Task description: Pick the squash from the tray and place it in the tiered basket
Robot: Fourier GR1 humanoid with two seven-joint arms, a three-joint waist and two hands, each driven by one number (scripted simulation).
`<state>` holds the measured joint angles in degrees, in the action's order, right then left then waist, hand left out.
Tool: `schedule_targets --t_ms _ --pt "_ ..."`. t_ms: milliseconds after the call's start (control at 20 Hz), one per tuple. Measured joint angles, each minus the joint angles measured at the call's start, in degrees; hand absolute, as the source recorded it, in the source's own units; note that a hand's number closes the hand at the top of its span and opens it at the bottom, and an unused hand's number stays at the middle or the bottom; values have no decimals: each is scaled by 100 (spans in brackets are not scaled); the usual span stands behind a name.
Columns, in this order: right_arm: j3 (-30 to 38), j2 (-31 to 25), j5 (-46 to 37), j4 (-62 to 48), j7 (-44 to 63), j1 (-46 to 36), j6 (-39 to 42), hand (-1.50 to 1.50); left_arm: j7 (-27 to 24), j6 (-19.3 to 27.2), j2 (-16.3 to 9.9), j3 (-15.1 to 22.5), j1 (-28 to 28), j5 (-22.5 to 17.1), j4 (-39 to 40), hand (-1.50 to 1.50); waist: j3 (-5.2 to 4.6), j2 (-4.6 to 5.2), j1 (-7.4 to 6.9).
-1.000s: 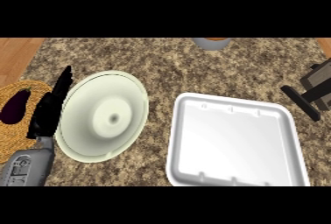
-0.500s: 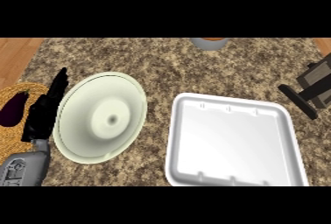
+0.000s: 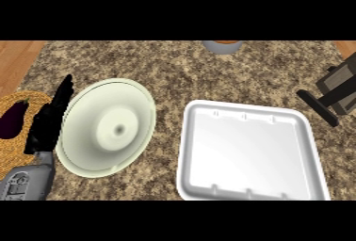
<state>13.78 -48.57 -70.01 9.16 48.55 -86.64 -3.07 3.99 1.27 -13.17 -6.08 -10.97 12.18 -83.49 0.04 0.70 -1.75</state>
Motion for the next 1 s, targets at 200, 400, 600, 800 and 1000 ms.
schedule_targets --t_ms 200,400,600,800,1000 --pt "295 21 305 83 80 308 -250 -150 -33 45 79 57 160 45 -105 0 1 -9 6" --pt "453 110 495 405 10 526 -738 -150 32 49 55 5 94 51 -43 0 0 -23 52" --pt "522 67 577 748 -63 677 -1200 -150 16 49 59 -1 154 58 -97 0 -1 -36 69" --pt "433 49 496 1114 40 649 -1467 -150 39 80 107 27 180 96 -112 0 -4 -49 87" --pt "349 -79 398 1508 412 532 -1365 -150 71 70 92 1 215 95 -138 0 -9 -80 143"
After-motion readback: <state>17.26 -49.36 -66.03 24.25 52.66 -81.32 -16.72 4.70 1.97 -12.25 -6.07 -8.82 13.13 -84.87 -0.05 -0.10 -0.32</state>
